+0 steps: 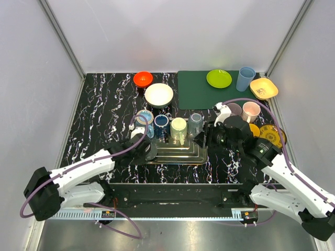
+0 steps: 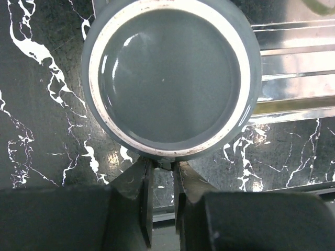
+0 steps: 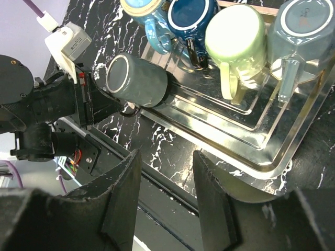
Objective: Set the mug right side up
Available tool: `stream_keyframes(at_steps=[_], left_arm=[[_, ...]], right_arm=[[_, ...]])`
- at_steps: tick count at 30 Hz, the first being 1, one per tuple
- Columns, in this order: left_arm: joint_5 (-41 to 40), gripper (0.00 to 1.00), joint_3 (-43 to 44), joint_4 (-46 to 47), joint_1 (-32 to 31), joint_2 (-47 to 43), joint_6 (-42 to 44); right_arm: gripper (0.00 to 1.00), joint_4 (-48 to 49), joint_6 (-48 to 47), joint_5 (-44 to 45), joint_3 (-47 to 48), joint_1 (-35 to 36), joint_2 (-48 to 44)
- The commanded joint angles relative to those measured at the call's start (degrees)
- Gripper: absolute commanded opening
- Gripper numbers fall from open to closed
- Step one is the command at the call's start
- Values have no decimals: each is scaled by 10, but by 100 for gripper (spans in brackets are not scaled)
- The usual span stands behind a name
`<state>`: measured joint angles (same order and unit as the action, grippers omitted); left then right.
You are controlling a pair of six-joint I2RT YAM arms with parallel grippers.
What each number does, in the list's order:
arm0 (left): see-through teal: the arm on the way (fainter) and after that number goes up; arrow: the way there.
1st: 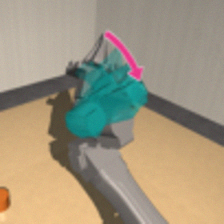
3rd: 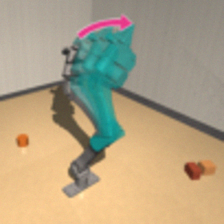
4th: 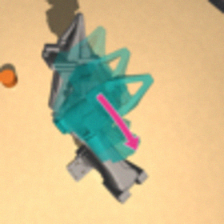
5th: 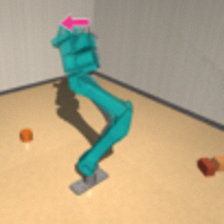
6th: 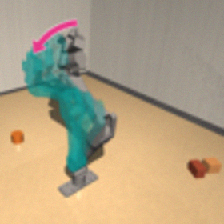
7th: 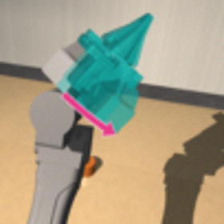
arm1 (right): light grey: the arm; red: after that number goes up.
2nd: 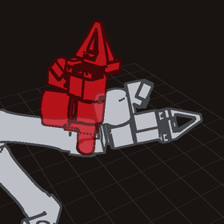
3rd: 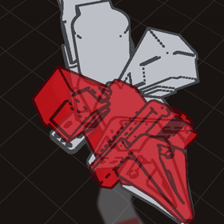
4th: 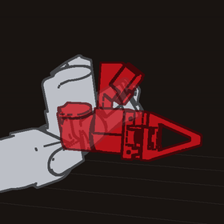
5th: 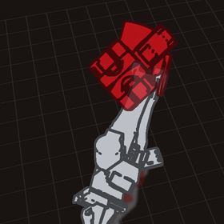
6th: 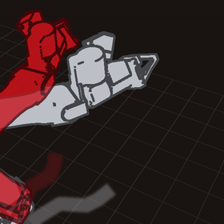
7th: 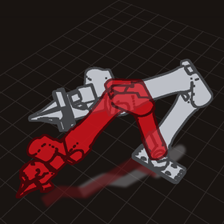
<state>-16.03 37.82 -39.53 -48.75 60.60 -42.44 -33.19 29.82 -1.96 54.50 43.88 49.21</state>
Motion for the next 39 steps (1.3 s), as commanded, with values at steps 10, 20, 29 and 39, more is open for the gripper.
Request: stream_keyframes(at_steps=[10, 20, 29, 39], left_arm=[[-70, 18, 59, 6, -3, 37, 40], [-71, 50, 70, -7, -7, 11, 40], [-48, 59, 99, -10, -28, -163, 16], [-37, 70, 70, 55, -28, -225, 12]], right_arm=[[50, -16, -4, 51, -4, 1, -11], [53, -94, 52, 190, 6, 1, 15], [63, -116, 128, 339, -52, -82, 77], [60, 21, 109, 287, -7, -208, 286]])
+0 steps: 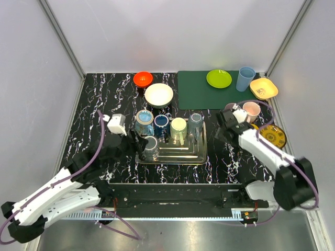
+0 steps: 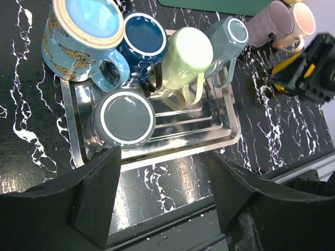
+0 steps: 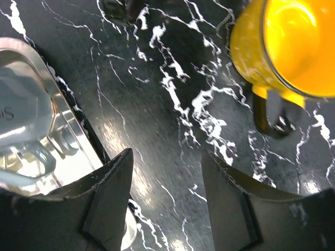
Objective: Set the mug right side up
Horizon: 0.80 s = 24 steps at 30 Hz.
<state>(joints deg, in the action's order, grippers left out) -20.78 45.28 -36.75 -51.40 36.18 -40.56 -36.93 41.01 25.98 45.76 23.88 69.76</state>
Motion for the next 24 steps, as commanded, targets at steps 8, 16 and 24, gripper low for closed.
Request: stream_keyframes(at_steps=[8, 16, 24], left_arm=[[7, 71, -26, 42, -2, -13, -2], [-1, 72, -26, 49, -1, 1, 7], [6, 72, -27, 64, -1, 18, 8]], right_arm=[[64, 48, 0, 34, 165, -32, 187], [64, 61, 13, 63, 179, -71, 229], [62, 80, -11, 79, 203, -92, 270]])
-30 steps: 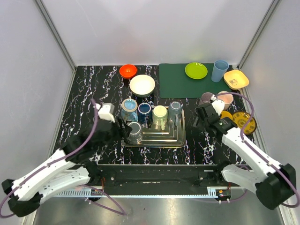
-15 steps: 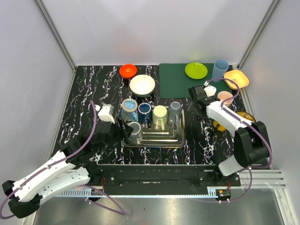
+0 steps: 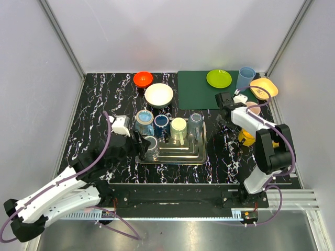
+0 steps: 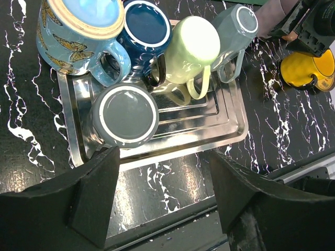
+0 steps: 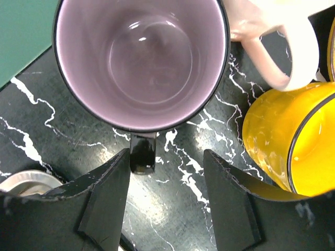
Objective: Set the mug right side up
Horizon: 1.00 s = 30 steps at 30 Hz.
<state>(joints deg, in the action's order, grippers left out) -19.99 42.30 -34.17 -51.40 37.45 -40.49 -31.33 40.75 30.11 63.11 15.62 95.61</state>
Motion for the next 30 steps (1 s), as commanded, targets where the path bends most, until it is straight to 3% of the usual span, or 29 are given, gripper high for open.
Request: stream_keyframes(at_steps=[1, 6, 9, 10, 17, 19, 23, 30], left_arm=[[-2, 72, 1, 39, -1, 7, 7], [-1, 72, 0, 45, -1, 16, 3], [0, 72, -1, 48, -1, 20, 1], [1, 72, -2, 51, -2, 21, 1], [9, 72, -3, 60, -2, 31, -2], [10, 72, -5, 60, -2, 32, -3], [10, 72, -6, 61, -2, 32, -3], [0, 72, 4, 72, -1, 35, 1]], right_arm=[[62, 26, -13, 36, 31, -11, 13], [58, 43, -28, 35, 36, -19, 19], [47, 48, -35, 25, 39, -20, 22], [38, 50, -37, 23, 39, -21, 21], [5, 58, -42, 9, 29, -20, 17], [0, 58, -45, 7, 25, -20, 9], [0, 51, -53, -14, 11, -19, -32], [0, -2, -69, -72, 21, -5, -198]])
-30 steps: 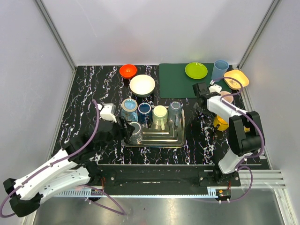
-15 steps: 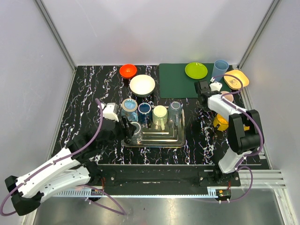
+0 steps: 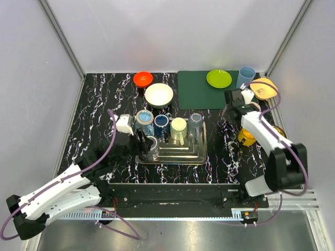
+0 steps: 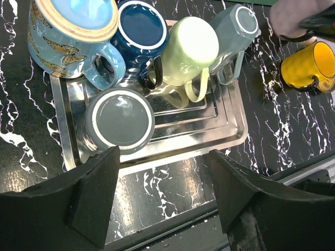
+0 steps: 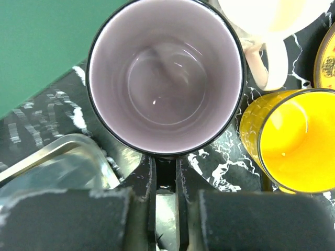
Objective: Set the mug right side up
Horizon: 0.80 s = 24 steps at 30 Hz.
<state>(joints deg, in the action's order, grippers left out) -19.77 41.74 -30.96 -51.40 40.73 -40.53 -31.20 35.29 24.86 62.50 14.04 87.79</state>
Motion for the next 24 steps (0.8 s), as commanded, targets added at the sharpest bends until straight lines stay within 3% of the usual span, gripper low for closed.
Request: stream_keyframes(at_steps=[1, 4, 7, 8, 9, 10, 14, 19, 24], left_arm=[[-4, 72, 12, 41, -2, 3, 2], [0, 72, 11, 64, -1, -1, -9], [43, 75, -15, 146, -2, -21, -22], [78, 79, -24, 206, -1, -34, -31], [92, 91, -41, 237, -1, -40, -45], [107, 95, -52, 273, -1, -46, -71], [189, 99, -115, 522, -1, -50, -121], [286, 99, -115, 752, -1, 67, -184], [318, 97, -97, 902, -1, 174, -227]], right_arm=[[0, -14, -17, -29, 31, 11, -135], [0, -14, -21, -94, 23, 11, -213], [0, 39, -8, -234, -4, 12, -287], [0, 65, -2, -315, -10, 11, -299], [0, 78, 6, -351, -12, 12, -322], [0, 96, 23, -386, -17, 12, -334], [0, 191, 72, -535, -22, 14, -379], [0, 331, 169, -640, -34, 15, -402], [0, 334, 185, -664, -32, 16, -403]])
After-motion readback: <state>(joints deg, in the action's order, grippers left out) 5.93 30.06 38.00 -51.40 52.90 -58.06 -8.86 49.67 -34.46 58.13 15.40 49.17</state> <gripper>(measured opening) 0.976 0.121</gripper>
